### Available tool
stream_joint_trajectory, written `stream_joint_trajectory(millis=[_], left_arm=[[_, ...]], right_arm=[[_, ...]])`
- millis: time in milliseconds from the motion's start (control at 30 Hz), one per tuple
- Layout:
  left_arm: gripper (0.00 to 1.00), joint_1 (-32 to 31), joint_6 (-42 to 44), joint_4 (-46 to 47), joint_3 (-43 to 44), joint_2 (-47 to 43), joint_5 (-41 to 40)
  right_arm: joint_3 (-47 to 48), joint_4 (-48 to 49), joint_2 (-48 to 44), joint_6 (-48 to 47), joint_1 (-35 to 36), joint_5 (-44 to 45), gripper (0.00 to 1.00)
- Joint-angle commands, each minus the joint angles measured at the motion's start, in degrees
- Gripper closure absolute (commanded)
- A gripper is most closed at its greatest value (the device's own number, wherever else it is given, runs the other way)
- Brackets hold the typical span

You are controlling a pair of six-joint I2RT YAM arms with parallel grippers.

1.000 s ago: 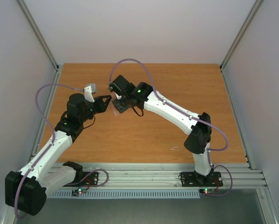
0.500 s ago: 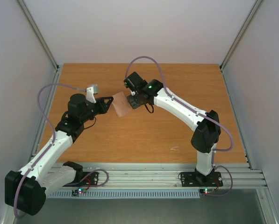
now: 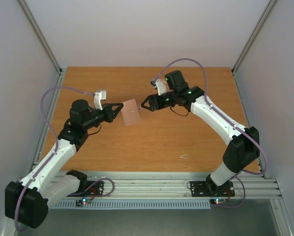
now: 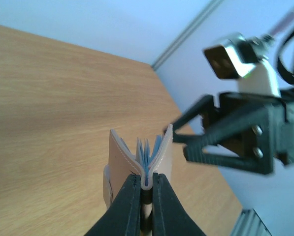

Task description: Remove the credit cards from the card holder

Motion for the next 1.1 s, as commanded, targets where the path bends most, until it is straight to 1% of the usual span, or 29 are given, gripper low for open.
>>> stream_joint_trajectory(millis=[0, 100, 200, 300, 400, 633, 833, 967, 1000, 1033, 1067], left_arm=[[1.00, 0.1, 5.0, 9.9, -0.2, -2.3, 11.6], [1.00, 0.1, 5.6, 12.9, 0.3, -2.8, 17.1], [1.00, 0.2, 2.9, 16.2, 1.0, -3.1, 20.1], [1.00, 0.2, -0.5, 18.7, 0.7, -2.9, 20.6], [1.00, 0.2, -2.6, 19.3, 0.6, -2.7, 20.0], [1.00, 0.2, -4.9, 20.7, 1.4, -2.5, 20.3], [1.00, 0.0, -5.4, 24.0, 1.4, -1.9, 22.5], [1.00, -0.1, -5.6, 24.8, 1.6, -2.5, 23.7], [1.00, 0.0, -5.6, 25.1, 1.7, -2.6, 24.1], [1.00, 0.0, -5.6, 25.4, 1.7, -2.6, 24.6], [1.00, 0.0, -5.6, 25.5, 1.7, -2.6, 24.9]], right_arm=[[-2.4, 12.2, -2.7, 5.7, -3.9, -18.2, 0.37], [-2.2, 11.8, -2.7, 5.6, -5.8, -21.2, 0.35], [-2.4, 11.1, -3.8, 3.7, -6.8, -24.1, 0.32], [-1.6, 8.3, -4.2, 0.7, -6.8, -27.9, 0.30], [-2.9, 8.6, -5.5, -0.6, -6.5, -31.4, 0.30], [-5.3, 7.0, -8.8, -4.4, -6.3, -32.9, 0.29], [-3.6, 7.4, -6.8, -4.8, -3.8, -31.2, 0.29], [-3.2, 9.6, -5.6, -3.8, -2.8, -31.3, 0.29], [-3.2, 10.2, -5.3, -3.4, -2.7, -31.8, 0.28], [-3.2, 10.7, -5.1, -3.1, -2.7, -32.2, 0.24], [-3.1, 11.3, -4.8, -2.7, -2.6, -32.7, 0.18]])
